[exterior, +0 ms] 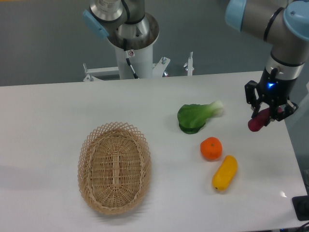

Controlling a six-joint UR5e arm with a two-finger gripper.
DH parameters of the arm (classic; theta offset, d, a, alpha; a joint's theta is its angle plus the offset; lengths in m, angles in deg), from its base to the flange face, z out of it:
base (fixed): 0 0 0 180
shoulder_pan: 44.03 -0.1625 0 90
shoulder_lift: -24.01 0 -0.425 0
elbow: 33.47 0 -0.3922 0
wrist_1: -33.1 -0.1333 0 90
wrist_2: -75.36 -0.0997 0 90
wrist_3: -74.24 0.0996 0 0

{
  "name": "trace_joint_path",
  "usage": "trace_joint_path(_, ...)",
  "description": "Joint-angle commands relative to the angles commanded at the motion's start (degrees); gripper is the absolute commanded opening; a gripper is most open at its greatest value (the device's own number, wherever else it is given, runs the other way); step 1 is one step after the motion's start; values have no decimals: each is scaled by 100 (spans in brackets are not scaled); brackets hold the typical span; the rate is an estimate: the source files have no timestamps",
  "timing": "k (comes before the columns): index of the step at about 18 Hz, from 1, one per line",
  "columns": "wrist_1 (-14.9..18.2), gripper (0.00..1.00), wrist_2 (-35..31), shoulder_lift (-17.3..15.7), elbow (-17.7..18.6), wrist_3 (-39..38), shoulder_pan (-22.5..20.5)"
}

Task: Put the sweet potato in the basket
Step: 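Hold the purple sweet potato in the gripper above the table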

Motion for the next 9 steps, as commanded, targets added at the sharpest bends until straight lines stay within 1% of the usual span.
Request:
trace_joint_path(3,0,34,9,-79,70,-9,9)
trace_joint_path(7,9,34,0,-97,175,-70,88)
trace_joint_path(9,0,34,0,-184,263,-254,236)
